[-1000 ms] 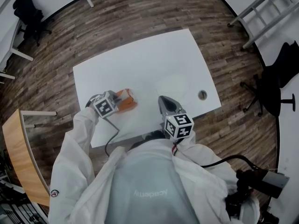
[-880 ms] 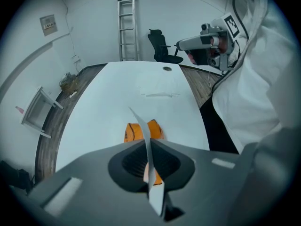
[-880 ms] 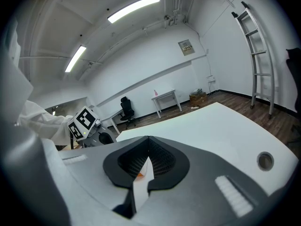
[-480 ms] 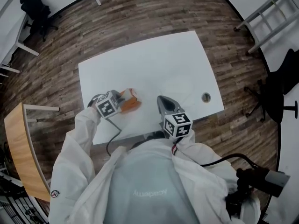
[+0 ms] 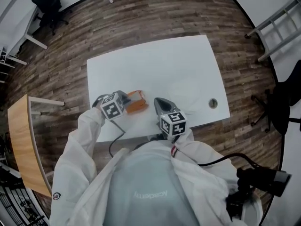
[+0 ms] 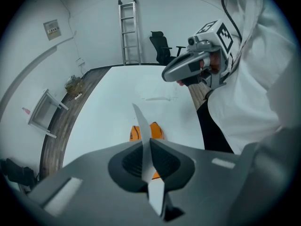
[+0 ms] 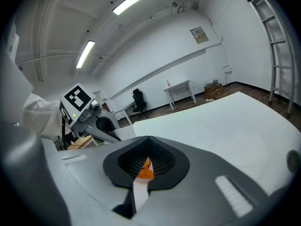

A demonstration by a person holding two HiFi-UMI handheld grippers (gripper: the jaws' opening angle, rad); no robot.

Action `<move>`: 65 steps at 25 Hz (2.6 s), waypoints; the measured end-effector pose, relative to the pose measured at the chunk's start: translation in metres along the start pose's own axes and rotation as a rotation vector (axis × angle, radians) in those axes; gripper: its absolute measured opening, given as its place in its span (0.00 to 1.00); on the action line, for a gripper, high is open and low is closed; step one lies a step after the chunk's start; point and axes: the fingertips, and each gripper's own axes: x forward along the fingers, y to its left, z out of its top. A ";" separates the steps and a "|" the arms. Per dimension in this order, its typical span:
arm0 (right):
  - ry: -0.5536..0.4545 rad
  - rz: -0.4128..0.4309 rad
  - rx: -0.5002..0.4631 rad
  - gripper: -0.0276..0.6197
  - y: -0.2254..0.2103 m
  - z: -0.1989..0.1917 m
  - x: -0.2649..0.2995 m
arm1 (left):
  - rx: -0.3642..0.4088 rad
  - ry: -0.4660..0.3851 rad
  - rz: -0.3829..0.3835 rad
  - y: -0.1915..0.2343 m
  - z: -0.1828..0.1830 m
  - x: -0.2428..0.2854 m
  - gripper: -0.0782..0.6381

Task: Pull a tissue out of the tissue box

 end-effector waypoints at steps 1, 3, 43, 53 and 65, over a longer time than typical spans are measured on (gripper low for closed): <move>0.010 0.009 -0.003 0.05 0.002 -0.003 0.004 | -0.002 0.001 -0.001 -0.001 0.001 -0.002 0.11; 0.028 0.026 -0.006 0.05 0.005 -0.008 0.011 | -0.005 0.001 0.000 -0.004 0.003 -0.007 0.11; 0.120 0.097 -0.016 0.05 0.023 -0.032 0.035 | -0.234 -0.294 0.178 0.006 0.026 -0.103 0.11; 0.124 0.081 -0.026 0.05 0.016 -0.029 0.026 | -0.413 -0.434 0.269 0.014 0.010 -0.129 0.11; 0.111 0.069 -0.058 0.04 0.012 -0.020 0.019 | -0.636 -0.609 0.473 0.021 -0.028 -0.156 0.11</move>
